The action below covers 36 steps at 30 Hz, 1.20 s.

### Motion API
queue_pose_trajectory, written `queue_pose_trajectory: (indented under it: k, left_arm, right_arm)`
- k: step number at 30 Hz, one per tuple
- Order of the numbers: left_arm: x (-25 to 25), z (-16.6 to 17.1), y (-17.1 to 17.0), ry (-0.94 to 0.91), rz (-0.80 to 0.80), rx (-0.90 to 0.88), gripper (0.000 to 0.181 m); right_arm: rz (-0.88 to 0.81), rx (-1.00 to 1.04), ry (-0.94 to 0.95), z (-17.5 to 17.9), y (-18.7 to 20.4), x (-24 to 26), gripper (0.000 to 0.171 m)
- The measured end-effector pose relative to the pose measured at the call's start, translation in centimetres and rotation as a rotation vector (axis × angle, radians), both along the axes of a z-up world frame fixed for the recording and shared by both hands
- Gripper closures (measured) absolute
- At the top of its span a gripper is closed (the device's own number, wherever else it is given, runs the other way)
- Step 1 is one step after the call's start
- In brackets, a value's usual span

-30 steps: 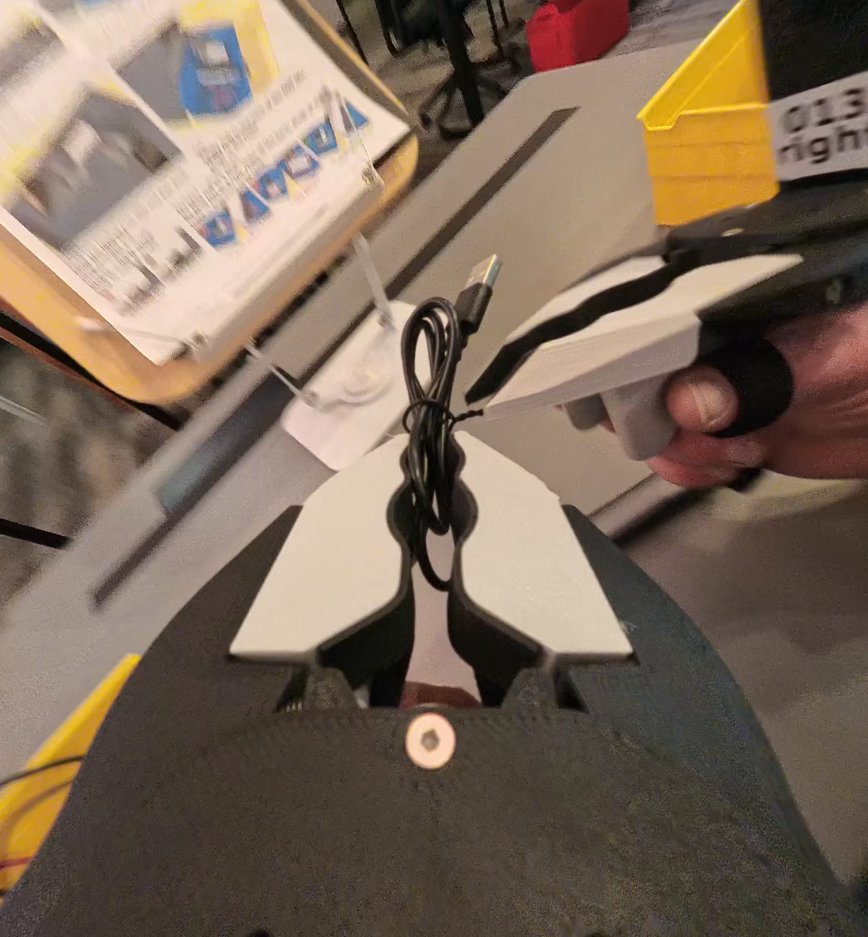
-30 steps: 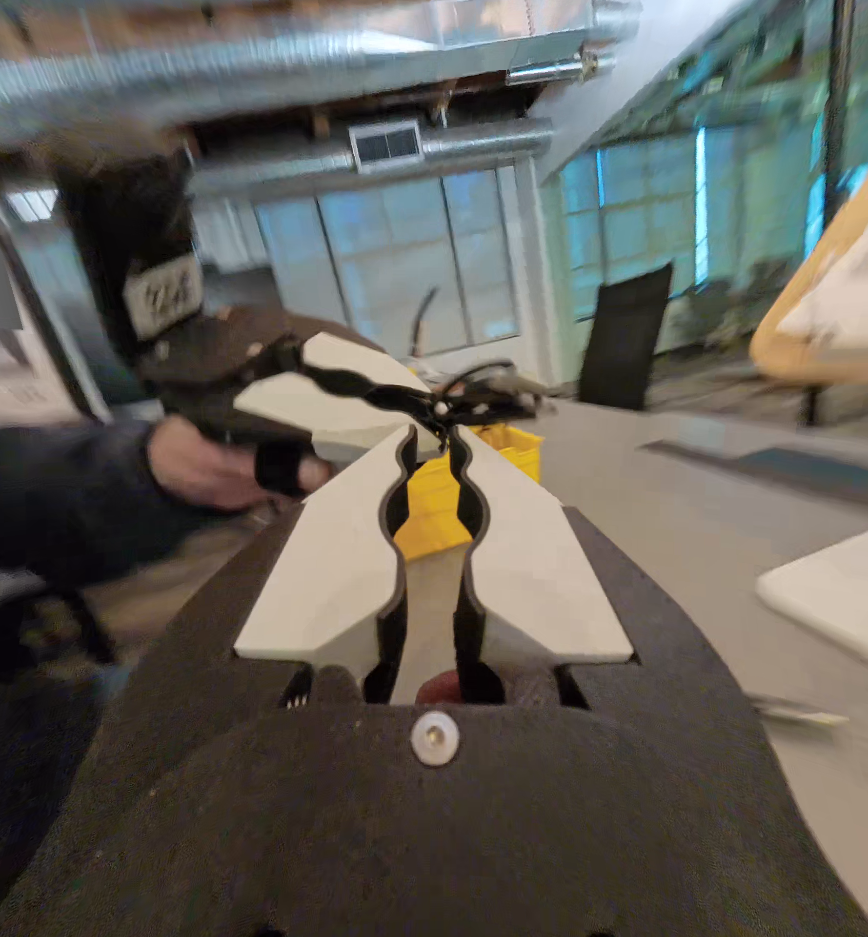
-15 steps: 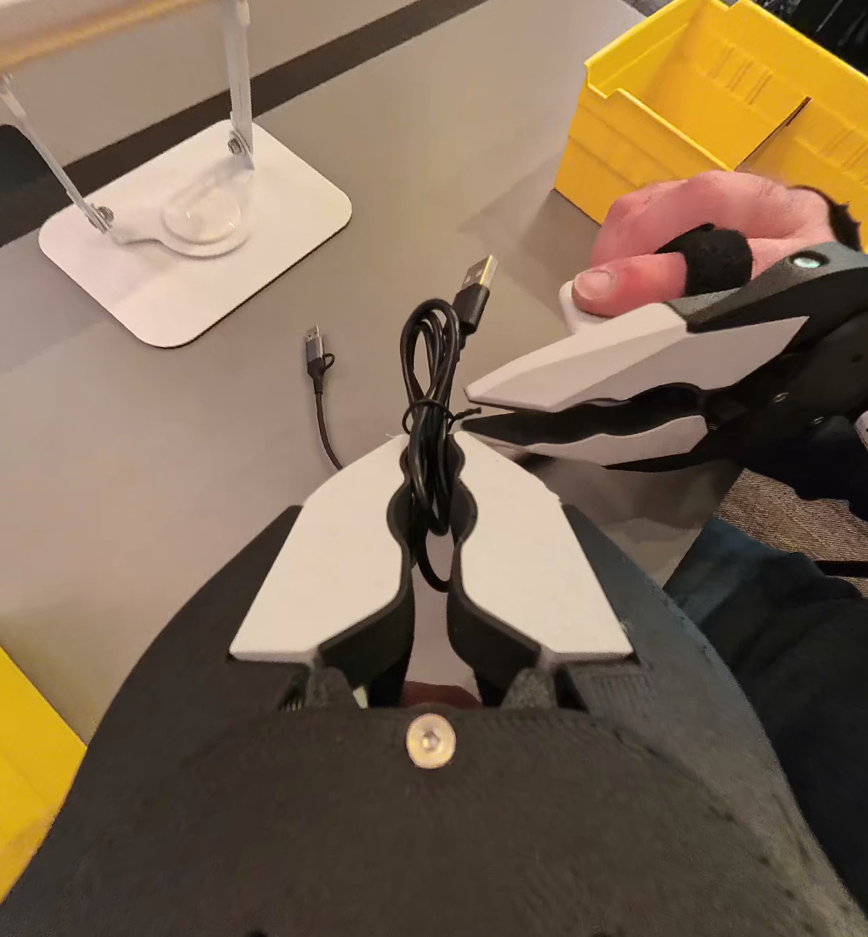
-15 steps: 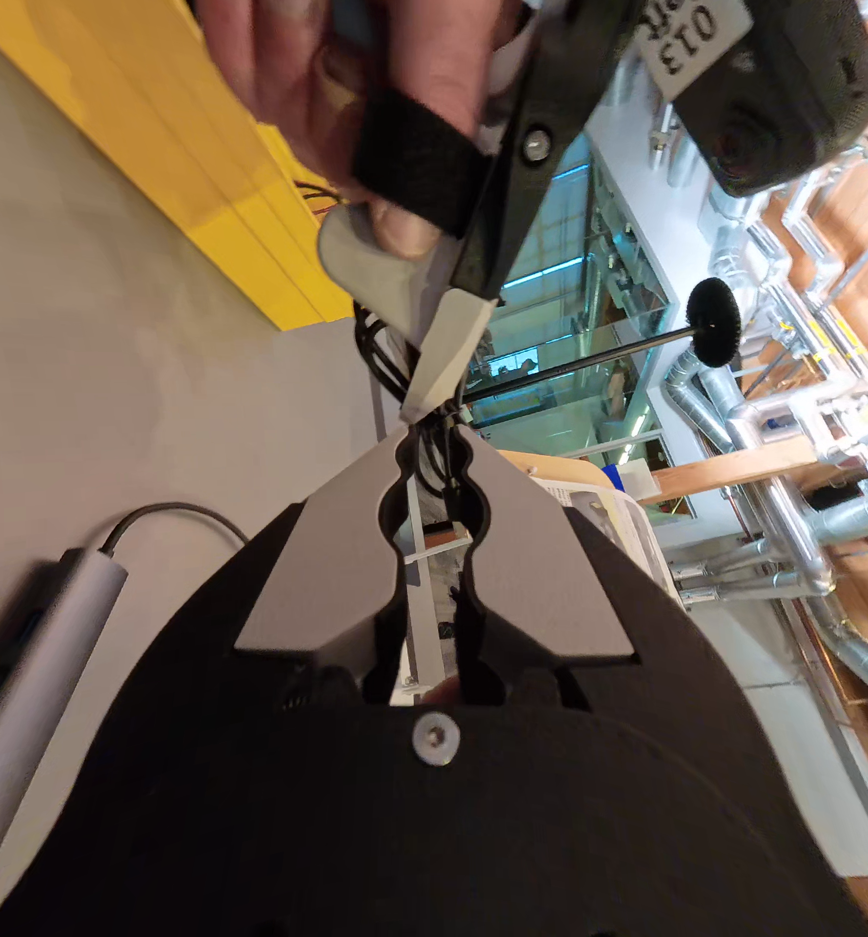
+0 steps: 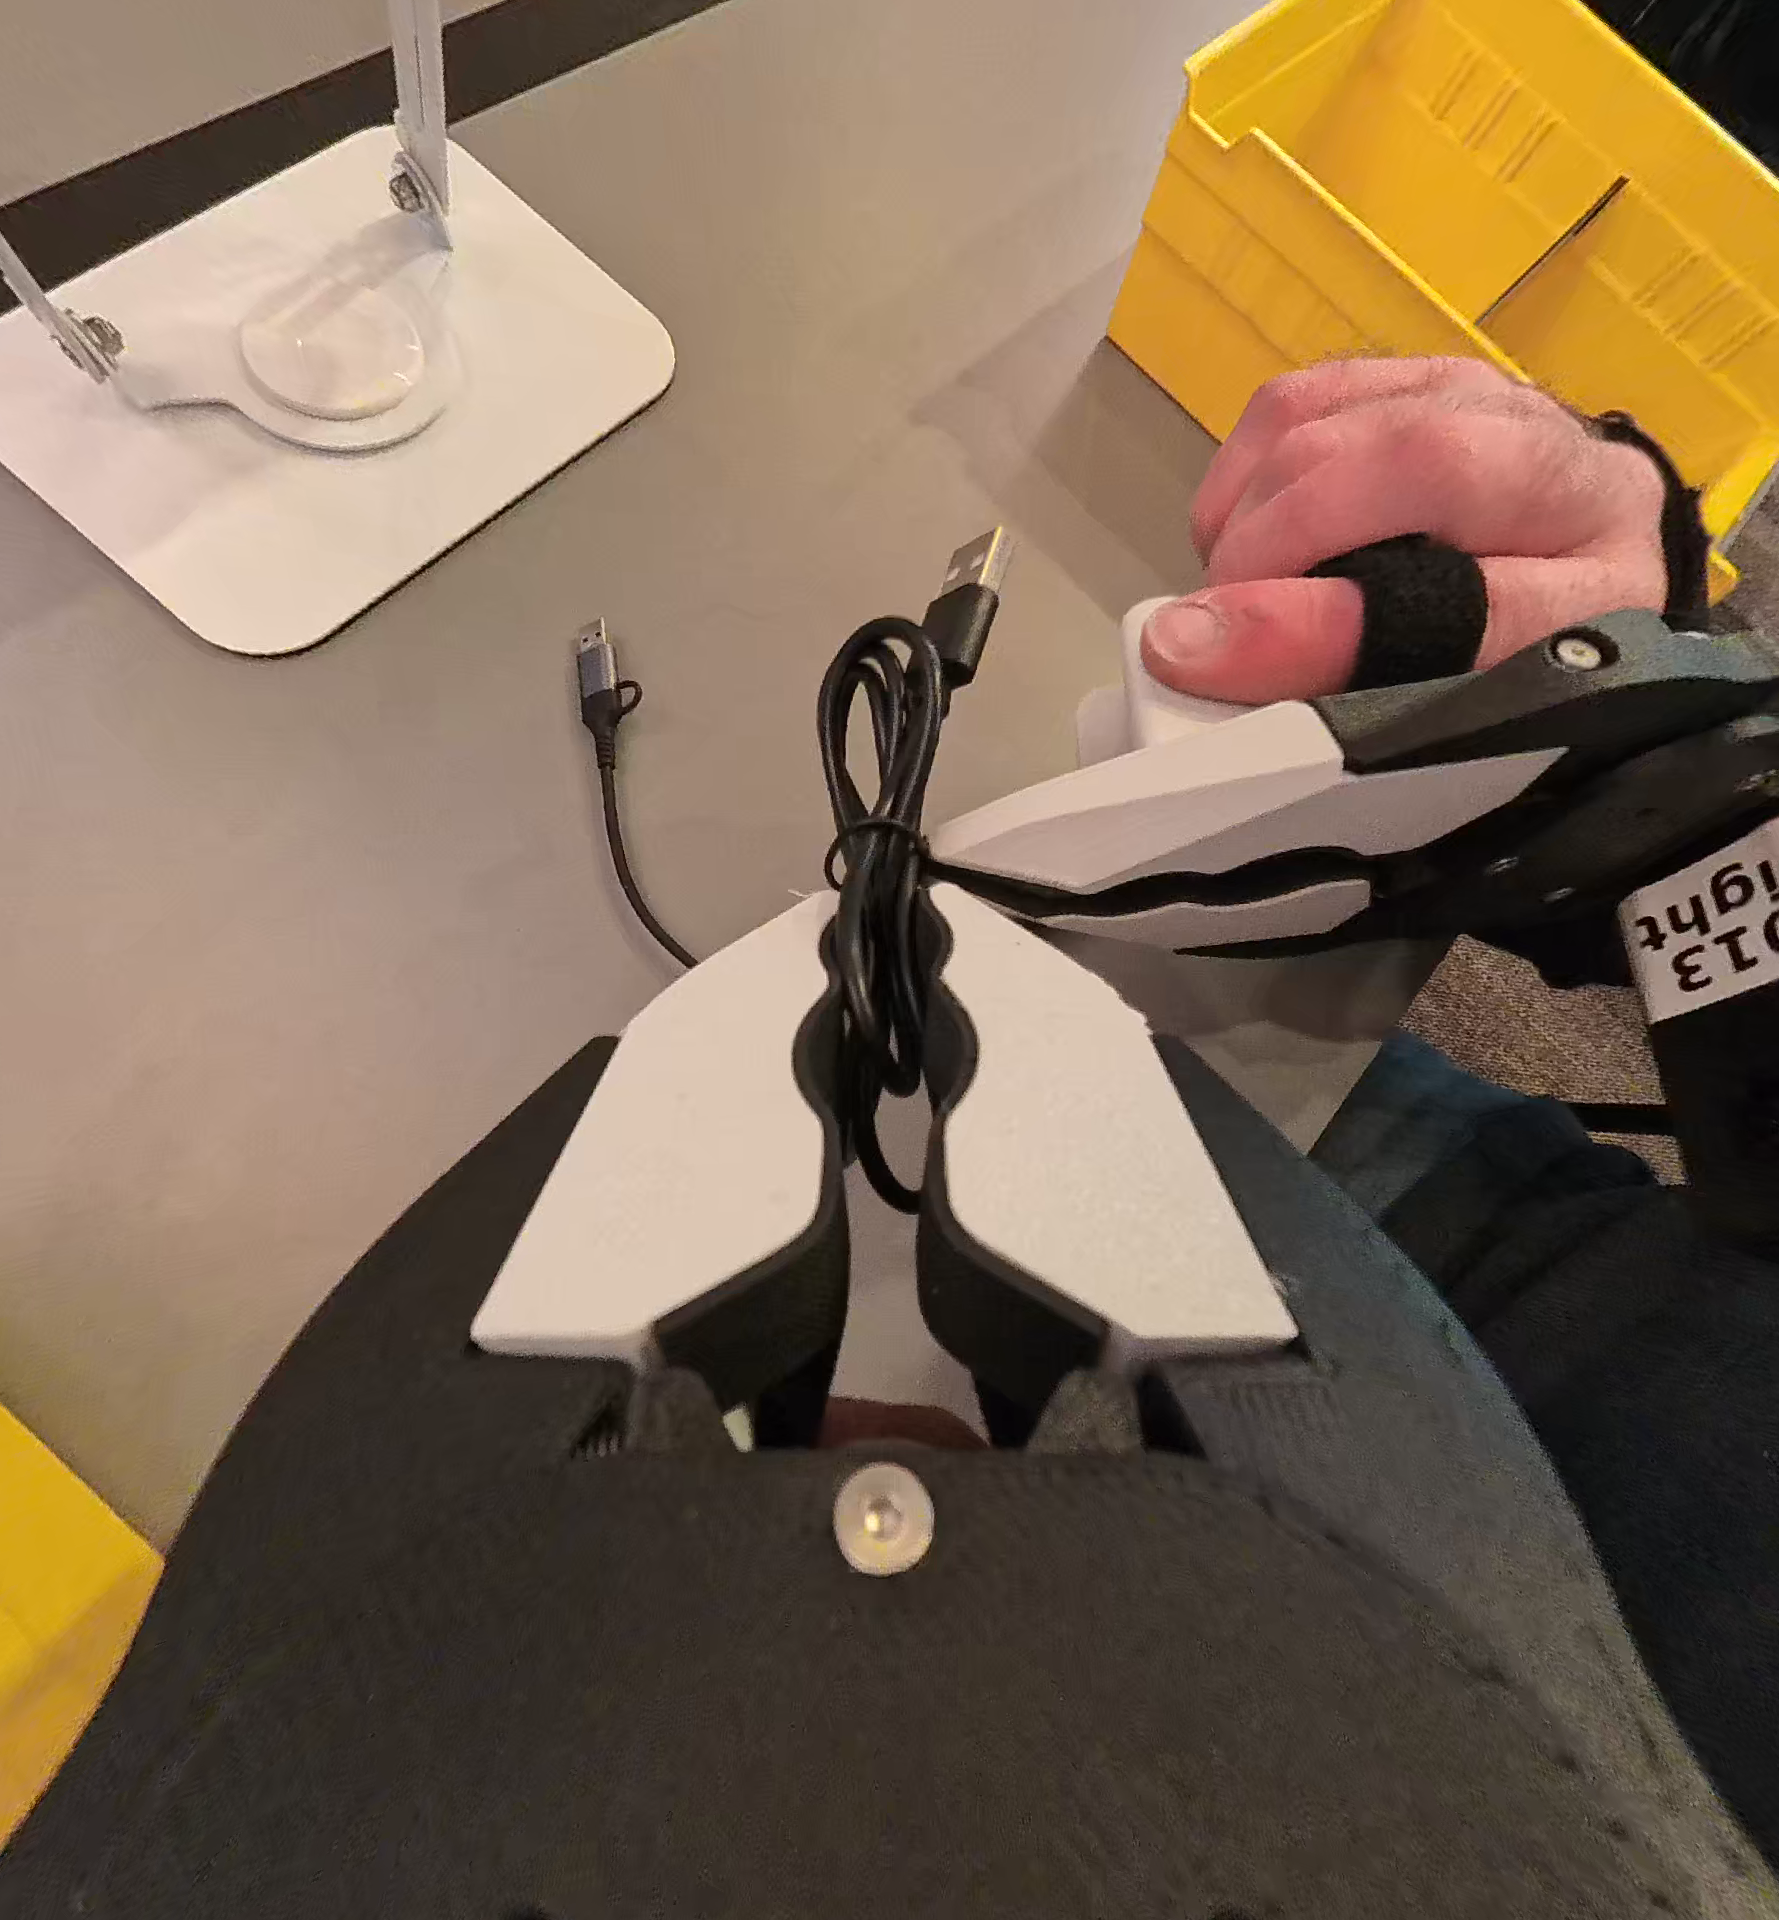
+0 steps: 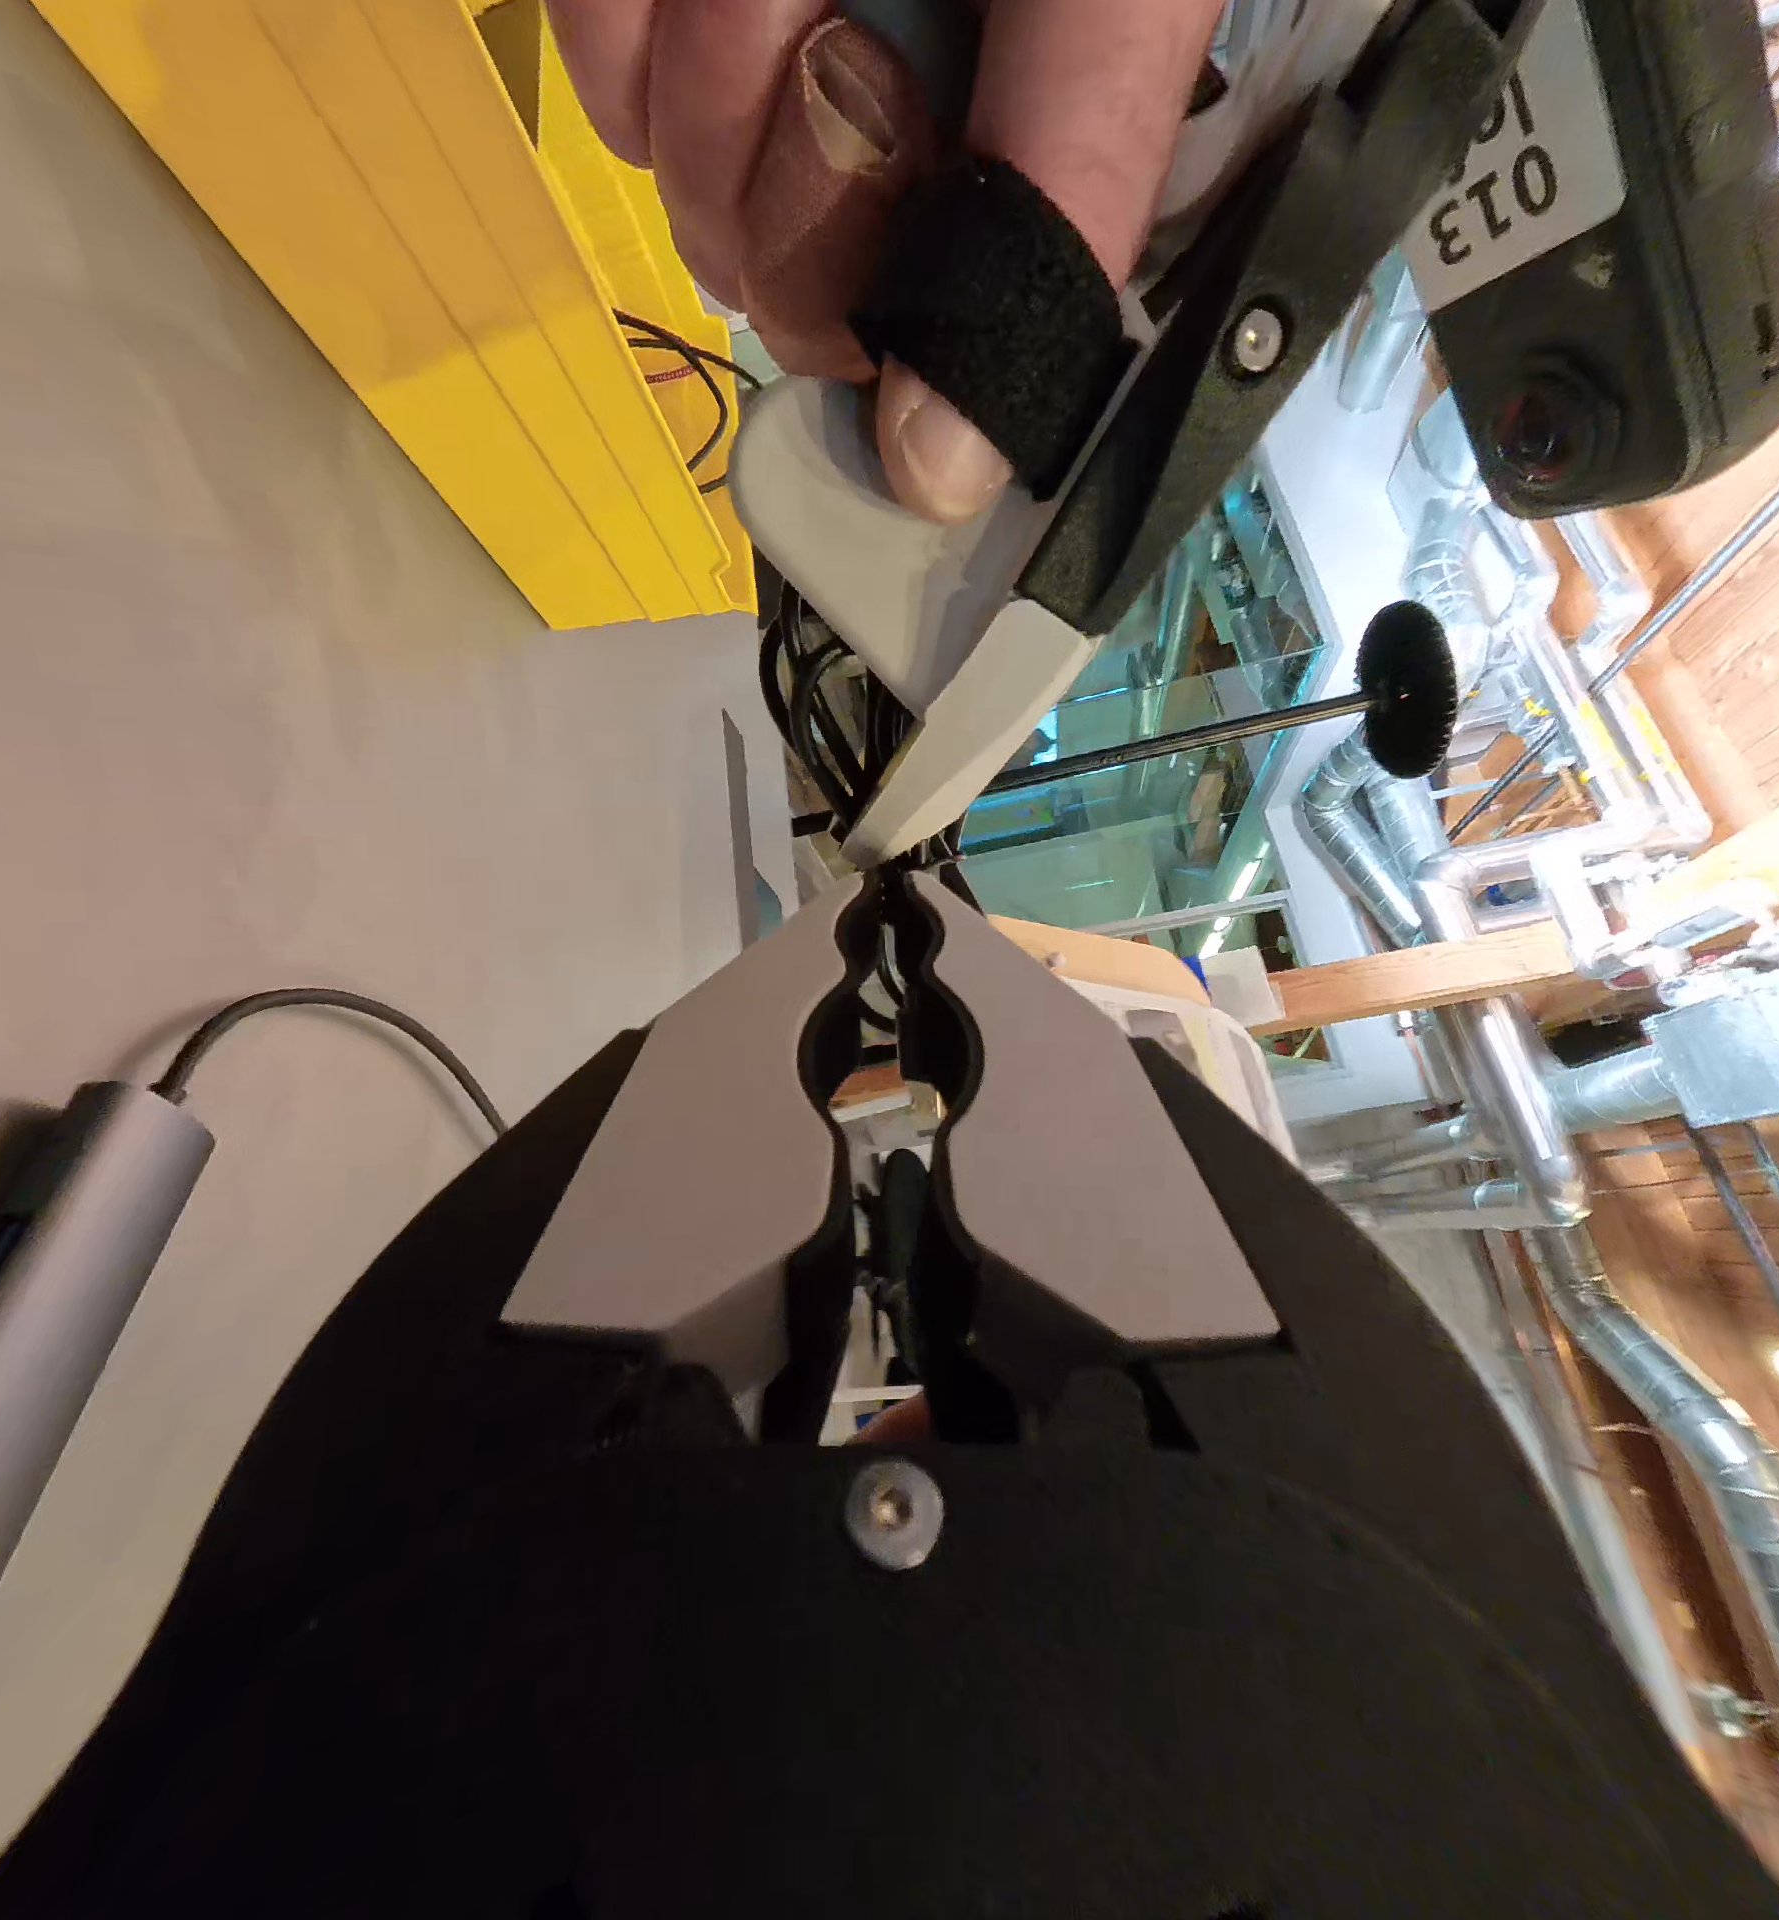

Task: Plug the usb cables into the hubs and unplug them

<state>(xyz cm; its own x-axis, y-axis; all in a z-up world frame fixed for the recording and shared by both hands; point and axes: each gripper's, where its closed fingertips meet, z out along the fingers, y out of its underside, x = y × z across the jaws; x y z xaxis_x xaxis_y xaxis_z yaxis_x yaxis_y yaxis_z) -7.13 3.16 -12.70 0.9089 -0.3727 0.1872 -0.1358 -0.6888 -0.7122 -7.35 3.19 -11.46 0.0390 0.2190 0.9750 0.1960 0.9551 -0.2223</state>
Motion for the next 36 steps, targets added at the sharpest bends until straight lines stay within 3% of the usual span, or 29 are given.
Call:
queue_pose_trajectory:
  k: [3,7,12,13,15,19,20,21,26,29,36]
  left_arm:
    - [0.0,0.3,0.2,0.008,0.001,0.022,0.173]
    - [0.1,1.3,0.7,0.111,-0.045,0.141,0.172]
    - [0.2,2.9,2.0,0.419,-0.129,0.449,0.172]
    - [0.0,2.8,2.3,0.525,-0.142,0.507,0.172]
    - [-0.5,2.0,2.8,0.701,-0.142,0.571,0.172]
    - [-0.5,0.9,2.5,0.495,-0.091,0.493,0.173]
    - [-1.1,1.3,2.4,0.452,-0.063,0.478,0.172]
    - [-1.5,1.5,2.3,0.398,-0.046,0.454,0.172]
    - [-1.6,0.8,1.6,0.22,-0.032,0.266,0.173]
    - [-1.3,0.2,1.4,0.179,-0.032,0.18,0.172]
    - [-0.3,-0.1,0.8,0.081,-0.03,0.072,0.173]
  right_arm:
    - [0.029,-0.202,0.013,0.2,0.4,0.0,0.171]
    - [0.154,-0.765,0.078,1.4,0.5,0.4,0.171]
    - [0.518,-1.814,0.23,3.0,1.4,1.0,0.171]
    - [0.573,-1.974,0.264,2.9,1.6,1.1,0.171]
    - [0.67,-2.063,0.311,3.5,0.4,1.4,0.171]
    - [0.558,-1.778,0.327,3.6,-0.6,1.5,0.171]
    - [0.515,-1.666,0.312,3.6,-0.4,1.7,0.163]
    - [0.436,-1.506,0.28,3.1,-0.2,1.7,0.154]
    - [0.119,-0.619,0.118,1.3,-0.1,1.3,0.157]
    - [-0.019,-0.24,0.06,0.6,0.7,0.7,0.157]
    - [-0.056,0.009,0.016,0.0,0.9,-0.1,0.166]
